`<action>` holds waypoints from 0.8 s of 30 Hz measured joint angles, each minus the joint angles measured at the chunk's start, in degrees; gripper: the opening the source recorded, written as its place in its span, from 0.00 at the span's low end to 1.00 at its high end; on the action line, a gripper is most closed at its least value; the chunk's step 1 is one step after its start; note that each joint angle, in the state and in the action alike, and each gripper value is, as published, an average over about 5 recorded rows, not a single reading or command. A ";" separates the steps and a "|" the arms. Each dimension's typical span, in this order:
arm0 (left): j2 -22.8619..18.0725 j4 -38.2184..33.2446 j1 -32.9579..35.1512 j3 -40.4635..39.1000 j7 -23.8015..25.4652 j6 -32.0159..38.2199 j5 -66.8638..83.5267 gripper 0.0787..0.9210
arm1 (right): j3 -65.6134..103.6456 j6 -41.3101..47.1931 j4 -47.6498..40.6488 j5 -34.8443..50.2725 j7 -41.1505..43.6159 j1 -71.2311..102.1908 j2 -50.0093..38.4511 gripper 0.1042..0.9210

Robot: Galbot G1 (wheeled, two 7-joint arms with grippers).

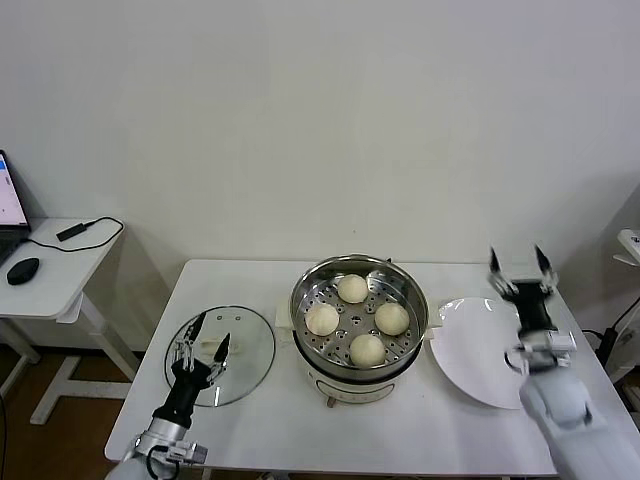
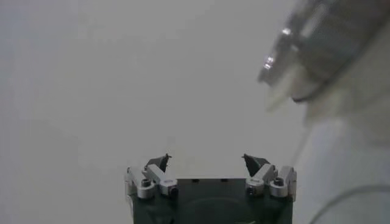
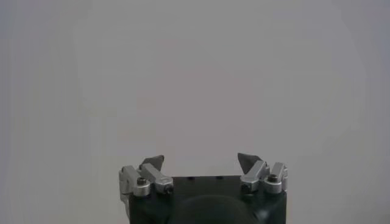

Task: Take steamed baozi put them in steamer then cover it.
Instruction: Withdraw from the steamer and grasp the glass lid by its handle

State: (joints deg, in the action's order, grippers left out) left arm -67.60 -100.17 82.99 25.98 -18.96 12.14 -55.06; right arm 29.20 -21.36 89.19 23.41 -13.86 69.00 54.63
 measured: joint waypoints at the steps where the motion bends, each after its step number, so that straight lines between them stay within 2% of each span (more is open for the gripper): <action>1: -0.02 0.64 -0.13 0.15 -0.02 -0.30 -1.79 0.88 | 1.14 -0.22 0.02 -0.13 -0.10 1.72 0.86 0.88; 12: -0.56 8.52 -3.21 0.10 -1.00 -2.57 -16.76 0.88 | 7.93 -1.57 1.26 -1.44 -0.12 10.39 7.02 0.88; 24: -2.02 14.97 -7.66 -0.22 -2.73 -3.75 -22.89 0.88 | 10.39 -1.91 1.50 -2.52 0.28 11.85 9.68 0.88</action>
State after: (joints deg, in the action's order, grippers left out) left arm -69.61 -85.20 75.34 25.76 -21.69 8.40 -77.95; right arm 39.59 -23.27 90.69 20.89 -13.58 80.85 64.30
